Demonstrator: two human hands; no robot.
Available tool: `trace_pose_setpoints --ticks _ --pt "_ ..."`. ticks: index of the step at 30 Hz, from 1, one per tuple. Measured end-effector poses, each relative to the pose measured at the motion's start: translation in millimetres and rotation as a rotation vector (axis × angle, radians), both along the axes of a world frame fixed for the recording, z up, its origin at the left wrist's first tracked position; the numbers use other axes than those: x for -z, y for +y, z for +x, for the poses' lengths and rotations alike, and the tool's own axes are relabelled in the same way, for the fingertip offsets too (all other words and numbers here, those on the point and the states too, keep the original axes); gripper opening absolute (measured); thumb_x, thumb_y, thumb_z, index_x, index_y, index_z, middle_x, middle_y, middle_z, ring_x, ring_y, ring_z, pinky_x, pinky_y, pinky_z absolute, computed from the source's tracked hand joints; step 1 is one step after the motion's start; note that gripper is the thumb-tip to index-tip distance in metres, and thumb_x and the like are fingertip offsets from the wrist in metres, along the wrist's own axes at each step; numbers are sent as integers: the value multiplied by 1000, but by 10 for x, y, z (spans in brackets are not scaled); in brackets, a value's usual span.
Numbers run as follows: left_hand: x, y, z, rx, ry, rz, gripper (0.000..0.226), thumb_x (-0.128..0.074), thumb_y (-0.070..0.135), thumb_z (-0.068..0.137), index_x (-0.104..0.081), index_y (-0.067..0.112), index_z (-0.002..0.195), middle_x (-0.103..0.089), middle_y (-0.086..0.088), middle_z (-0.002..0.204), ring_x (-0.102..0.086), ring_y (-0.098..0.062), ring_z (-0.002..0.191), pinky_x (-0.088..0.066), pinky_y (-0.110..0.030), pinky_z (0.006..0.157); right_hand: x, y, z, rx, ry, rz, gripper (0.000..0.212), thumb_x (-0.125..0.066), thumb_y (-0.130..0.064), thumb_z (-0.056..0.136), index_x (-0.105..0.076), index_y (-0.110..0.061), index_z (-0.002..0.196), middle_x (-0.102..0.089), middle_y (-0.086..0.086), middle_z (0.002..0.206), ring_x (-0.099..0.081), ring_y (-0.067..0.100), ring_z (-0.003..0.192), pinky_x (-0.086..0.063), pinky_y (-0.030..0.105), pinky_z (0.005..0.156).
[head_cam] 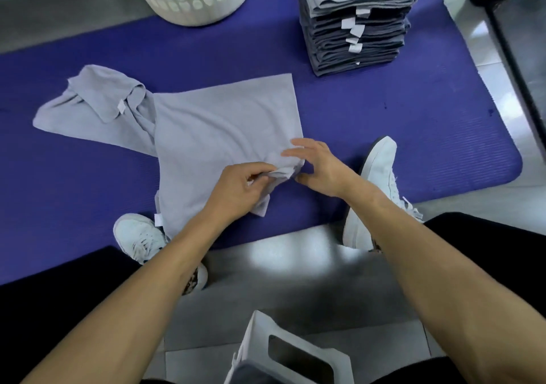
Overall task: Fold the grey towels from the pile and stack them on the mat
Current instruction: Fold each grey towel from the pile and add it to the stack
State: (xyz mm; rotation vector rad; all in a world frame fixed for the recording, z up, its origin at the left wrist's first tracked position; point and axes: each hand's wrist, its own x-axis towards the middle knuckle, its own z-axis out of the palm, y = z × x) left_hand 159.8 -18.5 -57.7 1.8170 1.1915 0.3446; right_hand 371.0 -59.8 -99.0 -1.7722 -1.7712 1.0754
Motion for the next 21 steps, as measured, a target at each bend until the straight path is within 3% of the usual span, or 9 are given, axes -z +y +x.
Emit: trace_pose_setpoints --ticks 2,4,6,8,10,13,16,19,21 --pt "-94 152 0 -23 -66 -49 26 -60 10 93 -75 32 91 -75 10 89 -68 -4 88 -49 -19 81 -65 169 91 -77 -26 42 25 -70 -7 88 -70 -2 112 -65 11 120 -56 28 114 -39 25 96" --pt "-159 351 38 -45 -98 -56 27 -60 13 94 -73 36 87 -75 9 88 -68 -4 87 -50 -21 82 -137 292 176 -91 -5 -32 15 -66 -15 93 -70 -6 104 -69 -4 100 -61 11 92 -44 28 86" --pt "-175 621 123 -50 -65 -21 18 -60 15 95 -74 26 93 -74 10 92 -68 -6 92 -51 -23 86 -156 413 226 -48 28 -83 9 -62 -22 96 -67 -15 97 -67 -10 93 -60 2 88 -44 25 82" --pt "-156 925 252 -63 -27 6 15 -59 16 96 -74 16 96 -73 8 91 -67 -8 87 -50 -24 83 -126 520 242 35 68 -115 10 -60 -26 98 -60 -21 89 -67 -6 90 -61 6 84 -45 23 78" --pt "-134 1209 411 -60 3 -11 15 -60 17 97 -72 13 90 -67 7 78 -58 -6 68 -47 -19 70 -83 606 245 110 129 -140 17 -59 -26 98 -55 -23 81 -66 -7 78 -56 1 68 -44 19 68" --pt "-23 1580 655 -50 17 -103 12 -63 19 96 -73 14 89 -63 2 78 -52 -1 62 -43 -11 59 51 719 273 243 271 -178 15 -59 -23 98 -60 -12 86 -67 5 73 -54 8 61 -46 26 64" --pt "193 1932 878 -33 64 -103 12 -64 21 95 -72 17 88 -63 6 75 -51 4 60 -41 -12 60 266 816 284 383 372 -198 17 -61 -24 97 -65 -10 91 -64 -2 72 -53 7 62 -45 25 63" --pt "485 2273 1077 1 160 -109 12 -66 25 94 -73 16 88 -67 1 84 -56 -7 73 -43 -13 65 473 857 271 475 385 -258 18 -60 -27 97 -64 -17 82 -59 -11 66 -49 -3 54 -42 15 58" --pt "689 2460 1198 41 244 -131 18 -67 29 93 -74 13 91 -66 -1 83 -56 -8 72 -43 -17 66 610 866 272 537 404 -275 23 -59 -27 98 -59 -19 76 -54 -11 61 -45 -3 47 -39 12 52"
